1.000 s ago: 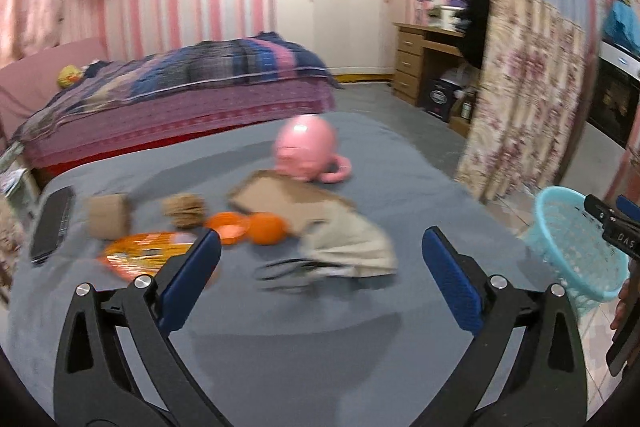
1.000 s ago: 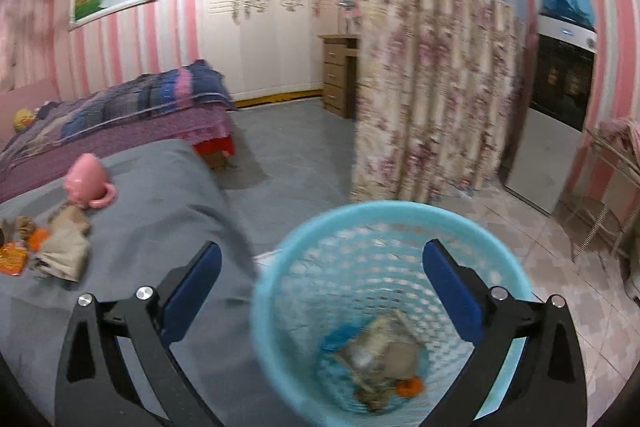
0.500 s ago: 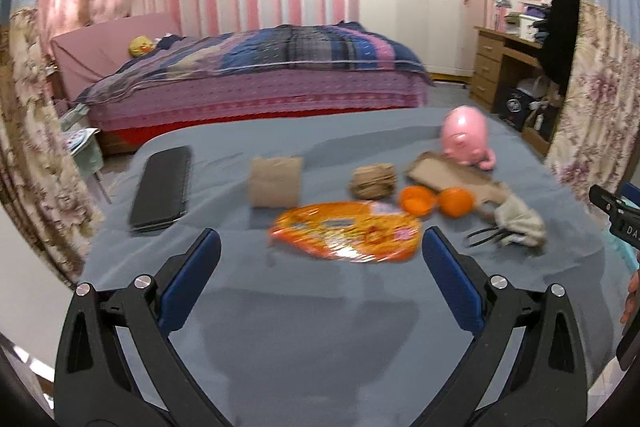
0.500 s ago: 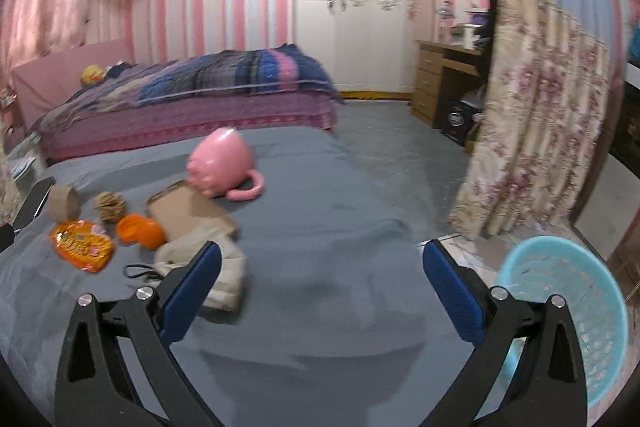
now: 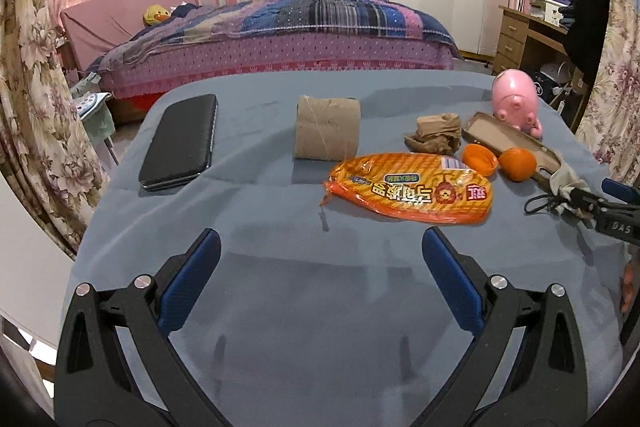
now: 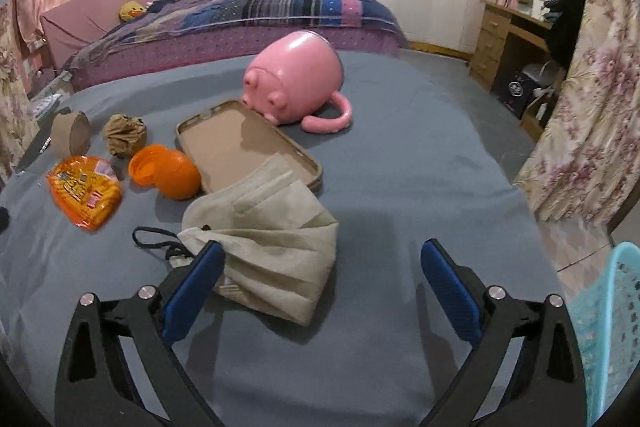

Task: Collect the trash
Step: 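Grasp the beige cloth bag with the right tool, then grasp the orange printed snack bag with the left tool while the right tool holds the cloth bag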

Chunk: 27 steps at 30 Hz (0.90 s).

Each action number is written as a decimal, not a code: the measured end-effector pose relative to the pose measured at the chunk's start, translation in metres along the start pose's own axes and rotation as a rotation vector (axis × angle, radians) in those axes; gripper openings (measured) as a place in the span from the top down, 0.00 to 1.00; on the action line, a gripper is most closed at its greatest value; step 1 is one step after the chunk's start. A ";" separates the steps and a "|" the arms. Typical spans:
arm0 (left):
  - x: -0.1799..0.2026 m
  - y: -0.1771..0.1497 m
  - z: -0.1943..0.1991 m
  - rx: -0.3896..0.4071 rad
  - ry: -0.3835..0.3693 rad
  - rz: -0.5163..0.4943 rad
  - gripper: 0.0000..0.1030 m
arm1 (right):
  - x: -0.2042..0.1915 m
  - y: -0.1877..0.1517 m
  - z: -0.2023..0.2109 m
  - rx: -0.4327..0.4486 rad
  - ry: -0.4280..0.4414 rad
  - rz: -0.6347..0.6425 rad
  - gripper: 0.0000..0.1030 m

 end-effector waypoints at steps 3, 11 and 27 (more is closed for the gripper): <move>0.003 0.004 -0.009 -0.011 -0.010 0.009 0.05 | -0.005 -0.002 -0.005 -0.033 0.045 0.015 0.39; 0.009 0.018 -0.034 -0.051 -0.052 0.030 0.05 | -0.012 -0.004 0.009 -0.002 0.102 0.045 0.72; 0.016 0.032 -0.073 -0.117 -0.115 0.013 0.70 | 0.003 0.004 0.027 0.056 0.064 0.051 0.73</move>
Point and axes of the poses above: each gripper's, at about its wrist camera, not at the fingertips, and z roughly against the way its jaws point, x to its right, y to its top, the point moved 2 cm from there along -z, roughly the way its jaws point, and after that the axes turned 14 degrees about -z, right-handed, at the moved point
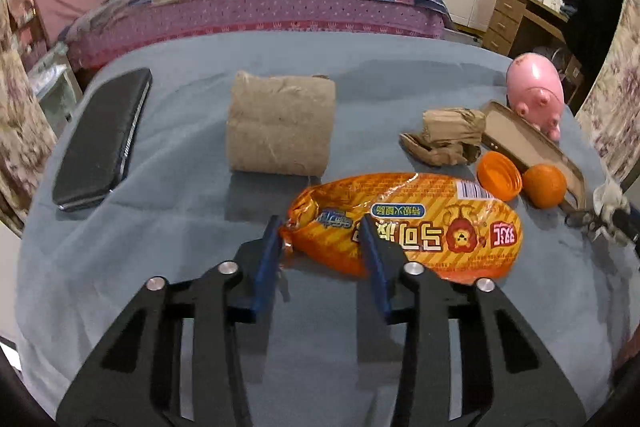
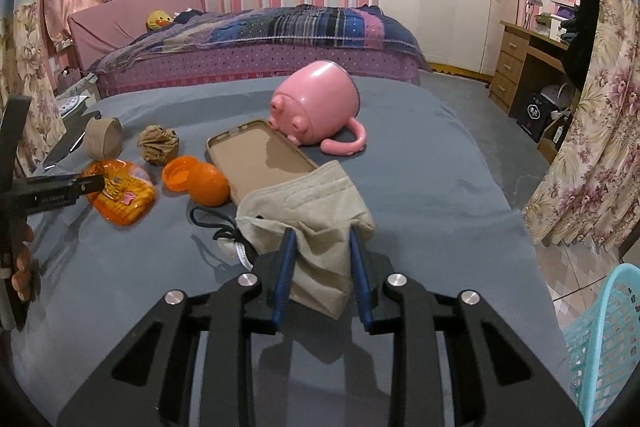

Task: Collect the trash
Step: 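Grasp the orange printed snack bag with the left tool while the right tool holds the cloth bag, then carry the snack bag and cloth bag to the blue basket and release both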

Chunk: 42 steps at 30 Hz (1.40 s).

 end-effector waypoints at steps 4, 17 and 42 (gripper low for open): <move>0.003 -0.001 0.011 0.026 -0.017 0.007 0.84 | 0.002 -0.002 0.006 0.010 -0.001 -0.003 0.73; 0.043 -0.003 0.083 0.145 0.022 -0.016 0.85 | 0.016 0.002 0.039 0.076 0.021 -0.050 0.73; 0.124 0.019 0.144 0.266 -0.034 -0.099 0.85 | 0.107 0.000 0.141 0.201 -0.072 -0.102 0.73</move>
Point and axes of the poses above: each gripper's, at about its wrist camera, not at the fingertips, and z roughly against the way its jaws point, x to its right, y to its top, the point moved 2 cm from there along -z, roughly the way its jaws point, and after that the axes turned 14 degrees about -z, right-handed, at the moved point
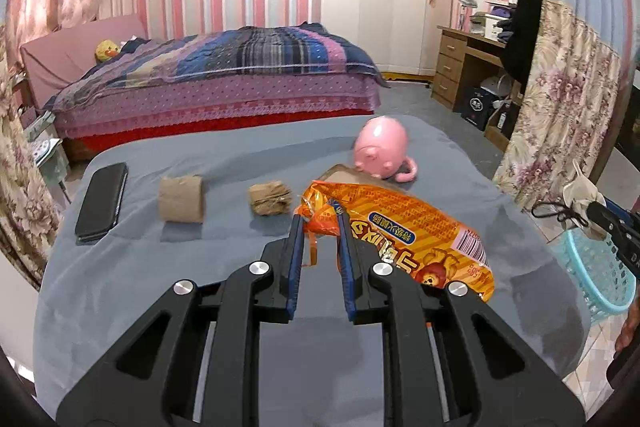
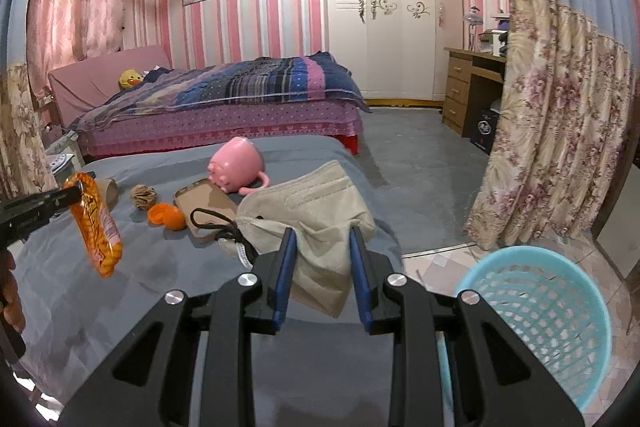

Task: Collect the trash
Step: 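Carry the snack bag and cloth bag to the blue basket and release both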

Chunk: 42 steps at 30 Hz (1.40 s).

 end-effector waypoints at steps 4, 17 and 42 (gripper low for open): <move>0.022 0.016 0.001 0.023 -0.031 -0.011 0.85 | 0.028 0.002 0.010 0.007 -0.051 -0.008 0.73; 0.151 0.066 -0.010 0.091 -0.196 -0.124 0.85 | 0.146 0.018 0.053 0.070 -0.278 -0.088 0.73; 0.352 0.055 -0.043 0.057 -0.380 -0.358 0.78 | 0.235 -0.015 0.073 0.064 -0.419 -0.208 0.73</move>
Point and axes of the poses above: each gripper's, at about its wrist camera, not at the fingertips, and z roughly against the way its jaws point, x to its right, y to its top, the point moved 2 cm from there along -z, roughly the way its jaws point, and after that the axes turned 14 degrees about -z, right-handed, at the moved point
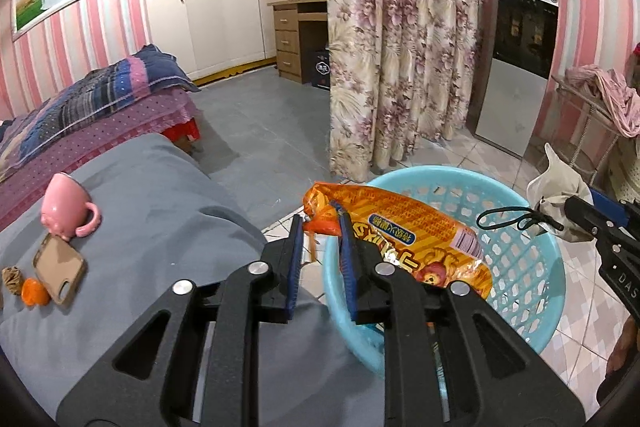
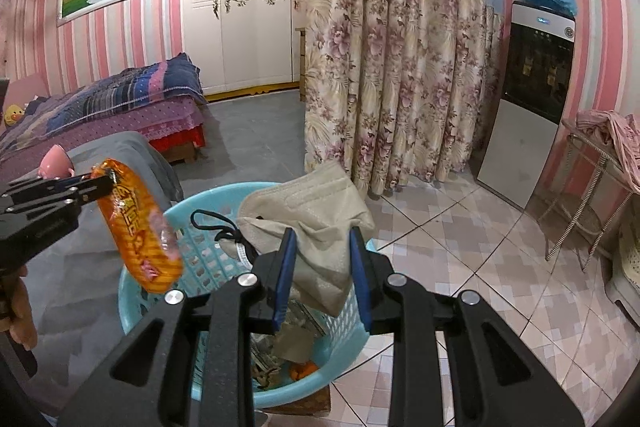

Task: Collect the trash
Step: 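Carry the snack bag and cloth bag to the blue basket and release both, then move both open tools back over the bed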

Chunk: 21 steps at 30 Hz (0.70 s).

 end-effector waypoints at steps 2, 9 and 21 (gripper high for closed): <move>0.001 0.000 -0.003 -0.005 -0.007 -0.002 0.65 | 0.003 0.000 0.000 0.000 -0.004 -0.005 0.73; -0.007 -0.007 0.000 0.001 0.033 -0.004 0.29 | 0.004 -0.006 -0.004 -0.015 -0.014 -0.006 0.73; -0.071 -0.035 0.041 0.022 0.131 0.080 0.08 | -0.027 -0.010 -0.018 0.004 -0.001 -0.009 0.58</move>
Point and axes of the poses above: each gripper's, at about its wrist camera, not at the fingertips, and z roughly against the way its jaws point, x to its right, y to its top, the point moved 2 cm from there along -z, roughly the way its jaws point, and after that the axes turned 14 degrees about -z, right-handed, at the moved point
